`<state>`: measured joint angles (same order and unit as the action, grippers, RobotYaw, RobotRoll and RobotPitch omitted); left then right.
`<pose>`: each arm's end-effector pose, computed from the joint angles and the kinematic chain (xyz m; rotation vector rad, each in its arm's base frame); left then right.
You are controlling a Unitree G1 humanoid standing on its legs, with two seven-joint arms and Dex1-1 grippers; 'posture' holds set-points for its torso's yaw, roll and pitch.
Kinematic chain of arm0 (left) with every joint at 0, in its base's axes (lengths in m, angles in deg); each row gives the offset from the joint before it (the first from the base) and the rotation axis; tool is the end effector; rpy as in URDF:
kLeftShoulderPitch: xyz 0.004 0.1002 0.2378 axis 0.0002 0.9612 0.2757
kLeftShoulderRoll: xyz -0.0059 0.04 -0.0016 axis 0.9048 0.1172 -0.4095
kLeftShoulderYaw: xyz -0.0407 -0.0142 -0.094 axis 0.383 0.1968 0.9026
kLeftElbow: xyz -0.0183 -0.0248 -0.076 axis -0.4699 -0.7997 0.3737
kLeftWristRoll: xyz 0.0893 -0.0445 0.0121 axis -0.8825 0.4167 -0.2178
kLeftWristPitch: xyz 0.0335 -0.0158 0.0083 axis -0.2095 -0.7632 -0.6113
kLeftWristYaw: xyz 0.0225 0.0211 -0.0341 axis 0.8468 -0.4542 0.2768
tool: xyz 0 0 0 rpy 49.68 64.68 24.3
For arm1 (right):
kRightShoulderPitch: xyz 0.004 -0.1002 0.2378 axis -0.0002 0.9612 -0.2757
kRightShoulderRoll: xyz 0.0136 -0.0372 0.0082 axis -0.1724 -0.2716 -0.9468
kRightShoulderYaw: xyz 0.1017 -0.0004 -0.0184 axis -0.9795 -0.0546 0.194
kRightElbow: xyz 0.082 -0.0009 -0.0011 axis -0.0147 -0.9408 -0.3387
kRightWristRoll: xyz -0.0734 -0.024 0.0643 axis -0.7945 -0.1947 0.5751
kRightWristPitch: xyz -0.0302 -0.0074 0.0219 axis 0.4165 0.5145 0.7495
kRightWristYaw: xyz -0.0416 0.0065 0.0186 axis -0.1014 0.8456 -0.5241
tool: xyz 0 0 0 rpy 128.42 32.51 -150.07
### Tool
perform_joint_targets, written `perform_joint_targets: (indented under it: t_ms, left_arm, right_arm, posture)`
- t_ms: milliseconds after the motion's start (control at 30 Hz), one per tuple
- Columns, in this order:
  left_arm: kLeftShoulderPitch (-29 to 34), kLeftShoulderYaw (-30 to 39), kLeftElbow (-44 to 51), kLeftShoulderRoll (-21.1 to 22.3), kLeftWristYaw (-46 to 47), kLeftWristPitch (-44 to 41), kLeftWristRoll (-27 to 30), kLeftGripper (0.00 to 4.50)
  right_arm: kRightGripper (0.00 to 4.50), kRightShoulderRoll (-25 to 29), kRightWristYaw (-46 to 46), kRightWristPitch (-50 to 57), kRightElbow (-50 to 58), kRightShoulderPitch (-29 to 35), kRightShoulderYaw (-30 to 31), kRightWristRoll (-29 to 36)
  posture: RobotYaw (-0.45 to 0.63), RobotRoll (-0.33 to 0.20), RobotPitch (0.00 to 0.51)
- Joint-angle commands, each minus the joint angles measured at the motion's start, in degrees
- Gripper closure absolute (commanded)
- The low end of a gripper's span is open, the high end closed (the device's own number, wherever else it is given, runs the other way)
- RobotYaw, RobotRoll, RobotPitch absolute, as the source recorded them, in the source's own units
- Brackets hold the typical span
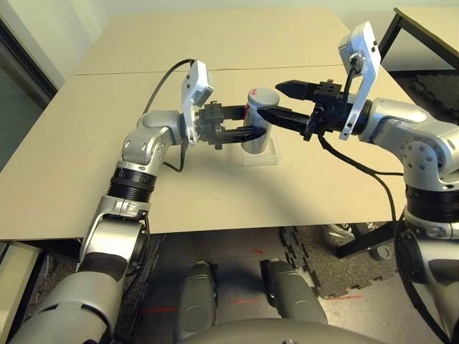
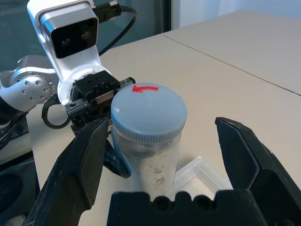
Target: Pour the medicine from the bottle into the box.
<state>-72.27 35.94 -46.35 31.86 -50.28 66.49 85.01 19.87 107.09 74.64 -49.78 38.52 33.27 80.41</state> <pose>0.3304 0.1631 0.1921 0.1064 -0.0634 -1.4079 0.2699 -0.1757 0.2408 -0.0481 0.0017 1.0582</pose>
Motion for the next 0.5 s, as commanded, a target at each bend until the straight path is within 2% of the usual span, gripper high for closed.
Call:
perform_joint_targets:
  t_ms: [33, 200, 500]
  left_arm:
    - [-1.15, 0.18, -1.72, 0.12, -0.69, 1.31, -1.01, 2.03]
    - [-1.60, 0.31, -3.79, 0.07, -1.09, 2.72, -1.47, 2.03]
    - [-1.75, 0.10, -4.68, -0.63, -1.93, 3.68, -2.00, 2.03]
  right_arm:
    - [0.00, 0.82, -0.02, 0.78, 1.70, 1.06, -0.97, 1.09]
    - [0.00, 1.78, -0.11, 1.35, 2.80, 1.92, -1.39, 2.01]
    - [0.00, -0.11, -1.26, 1.07, 1.59, 0.49, 0.17, 1.70]
  posture:
    - [-0.21, 0.000, 0.103]
    - [-0.22, 0.000, 0.098]
    - [-0.22, 0.000, 0.093]
